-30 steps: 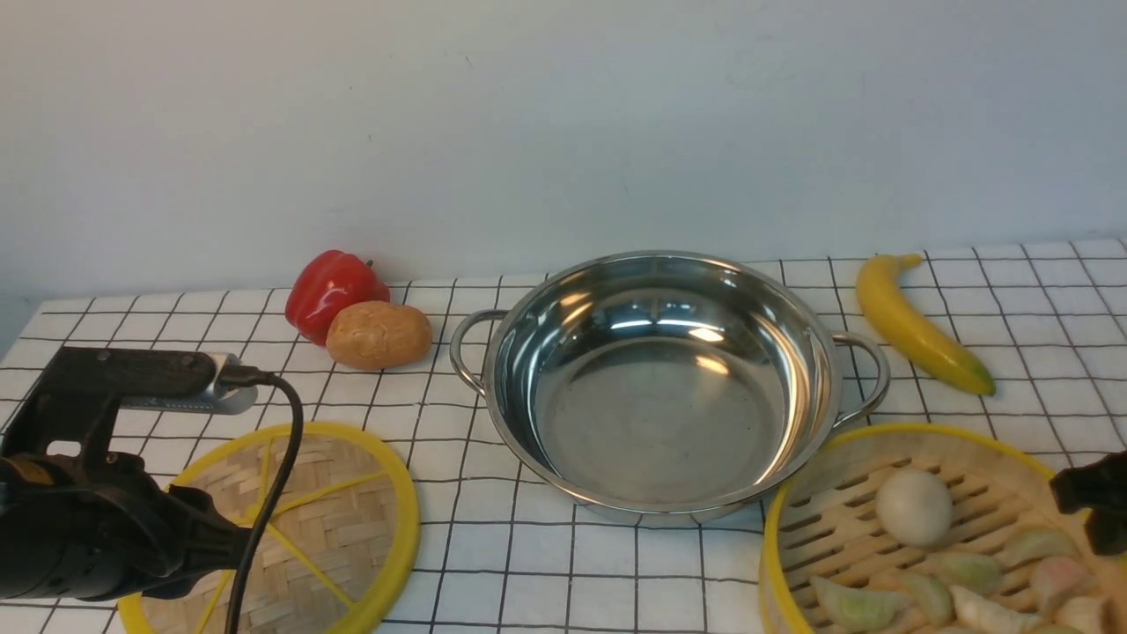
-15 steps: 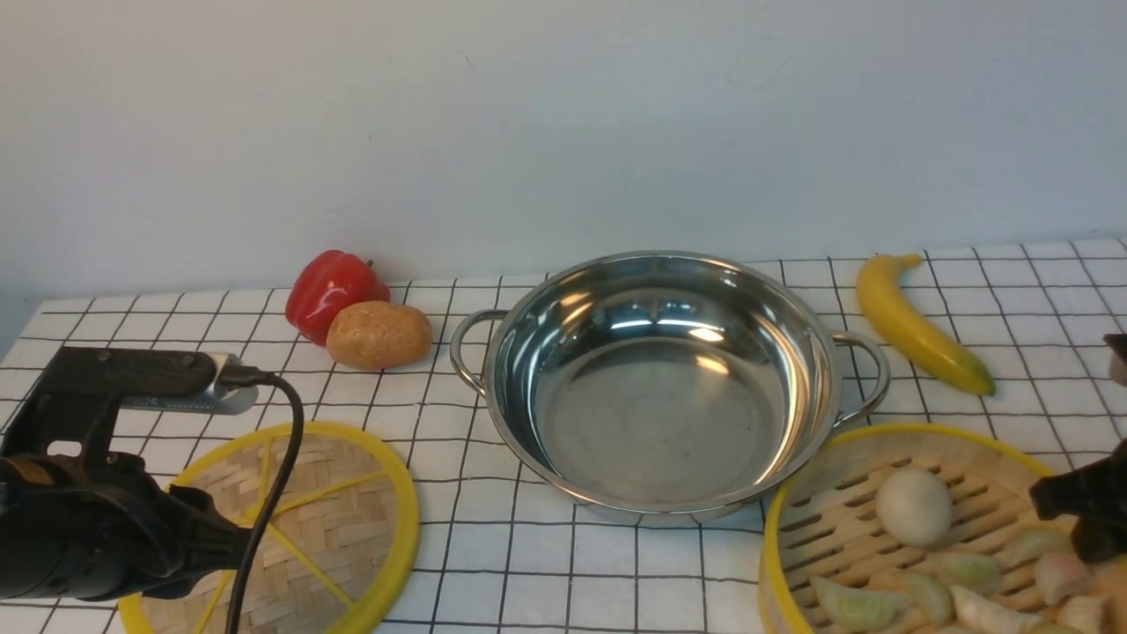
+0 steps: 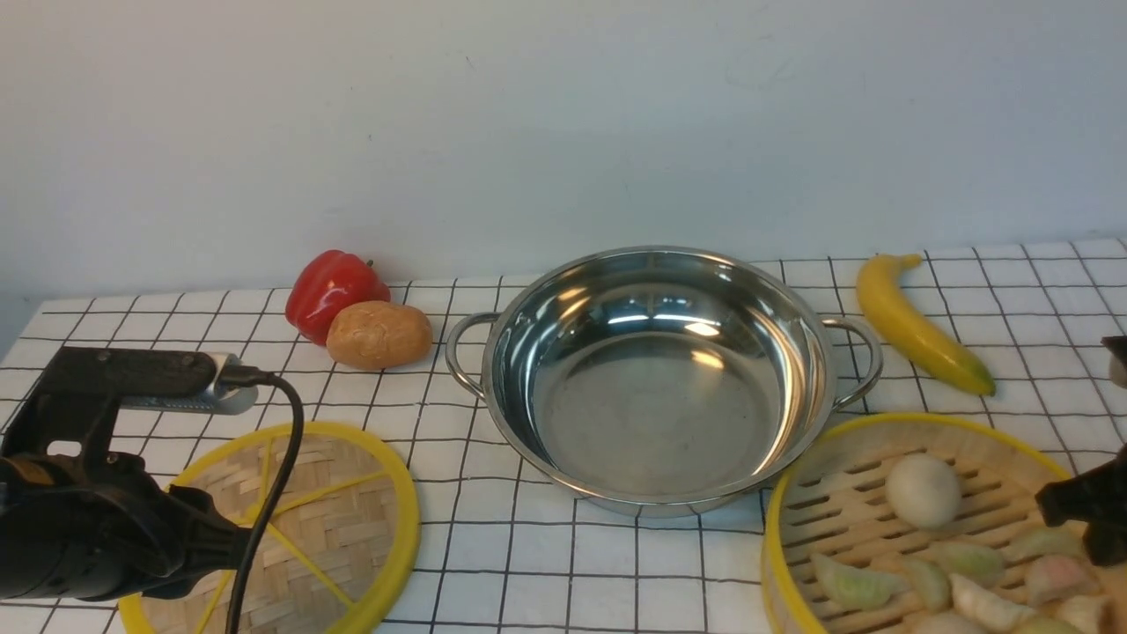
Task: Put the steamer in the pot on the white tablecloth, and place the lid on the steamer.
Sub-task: 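Reach for and grasp the rim of the bamboo steamer holding the buns with the right gripper, then place the bamboo steamer basket of food into the steel pot with the right gripper, then grasp the bamboo steamer lid lying on the table by its centre knob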
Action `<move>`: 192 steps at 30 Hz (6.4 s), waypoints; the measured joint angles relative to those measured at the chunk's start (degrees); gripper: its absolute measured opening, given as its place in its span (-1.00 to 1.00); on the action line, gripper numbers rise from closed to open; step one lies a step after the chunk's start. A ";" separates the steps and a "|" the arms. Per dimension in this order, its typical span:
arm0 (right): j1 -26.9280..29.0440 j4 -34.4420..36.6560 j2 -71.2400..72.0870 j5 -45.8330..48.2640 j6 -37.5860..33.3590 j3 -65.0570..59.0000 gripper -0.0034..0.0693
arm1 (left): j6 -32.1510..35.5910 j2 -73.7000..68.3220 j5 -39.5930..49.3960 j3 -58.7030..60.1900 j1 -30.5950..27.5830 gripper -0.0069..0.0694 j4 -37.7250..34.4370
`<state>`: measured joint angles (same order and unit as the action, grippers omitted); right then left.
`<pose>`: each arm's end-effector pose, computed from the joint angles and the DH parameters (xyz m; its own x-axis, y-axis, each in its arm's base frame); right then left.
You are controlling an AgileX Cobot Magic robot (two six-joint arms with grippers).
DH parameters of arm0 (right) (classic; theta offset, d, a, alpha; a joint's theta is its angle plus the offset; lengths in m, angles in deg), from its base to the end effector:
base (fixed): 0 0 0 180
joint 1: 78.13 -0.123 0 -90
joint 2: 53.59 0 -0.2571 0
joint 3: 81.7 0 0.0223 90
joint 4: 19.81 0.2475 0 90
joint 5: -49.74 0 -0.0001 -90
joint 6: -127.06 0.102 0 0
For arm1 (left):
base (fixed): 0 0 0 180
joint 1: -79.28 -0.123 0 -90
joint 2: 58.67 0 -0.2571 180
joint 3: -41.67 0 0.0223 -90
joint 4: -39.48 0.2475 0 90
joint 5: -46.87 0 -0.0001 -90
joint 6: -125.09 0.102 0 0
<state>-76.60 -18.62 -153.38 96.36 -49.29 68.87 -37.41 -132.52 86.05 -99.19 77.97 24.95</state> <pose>0.2568 -0.0053 0.1354 -0.9920 0.1044 -0.0713 0.1032 0.9944 0.0207 0.2137 -0.0113 0.2055 -0.8658 0.0858 -0.4929 0.1471 0.9853 -0.0867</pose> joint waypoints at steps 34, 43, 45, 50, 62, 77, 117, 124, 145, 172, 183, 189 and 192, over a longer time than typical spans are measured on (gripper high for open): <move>0.00 -6.79 16.34 19.92 2.31 -0.10 -0.68 | 0.00 0.00 0.00 0.00 0.00 -0.18 0.00; 0.00 0.31 17.41 22.21 -2.59 0.45 -0.67 | 0.00 0.00 0.00 0.00 0.00 -0.18 0.00; 0.00 2.60 17.41 23.31 -4.58 2.38 -0.67 | 0.00 0.00 0.00 0.00 0.00 -0.18 0.00; 0.00 8.56 17.36 24.15 -7.20 9.24 -0.67 | 0.00 0.00 0.00 0.00 0.00 -0.18 0.00; -4.50 14.17 0.85 24.58 -5.65 35.34 -0.67 | 0.00 0.00 0.00 0.00 0.00 -0.18 0.00; -15.98 12.54 -26.76 24.51 0.66 63.70 -0.67 | 0.00 0.00 0.05 0.00 0.00 -0.18 0.00; -18.09 11.53 -39.47 23.59 -0.87 66.68 -0.67 | 0.00 0.00 0.16 0.00 0.00 -0.18 -0.22; -18.10 11.53 -39.73 23.84 -1.16 68.17 -0.44 | 0.00 0.00 0.21 0.00 0.00 -0.18 -0.22; -18.10 10.18 -38.28 23.86 1.39 68.35 0.37 | 0.00 0.00 0.78 0.00 0.00 -0.18 0.00; -17.35 6.36 20.67 23.64 0.54 68.03 0.10 | 0.00 -25.77 -16.70 -6.13 0.00 -0.18 0.00; -17.35 6.36 36.24 23.69 0.42 67.75 -0.06 | 0.00 -28.34 -16.77 -6.44 0.00 -0.25 0.05; -17.35 6.13 40.41 23.69 0.52 67.75 -0.14 | -0.59 -28.27 -13.39 -9.18 0.00 -0.51 4.03; -17.35 6.13 41.32 23.64 0.52 66.73 -0.18 | -2.80 -26.13 -5.91 -14.23 0.00 -0.51 8.41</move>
<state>-93.95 -12.49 -112.06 120.00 -48.77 135.60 -40.21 -158.64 80.14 -113.43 77.97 33.36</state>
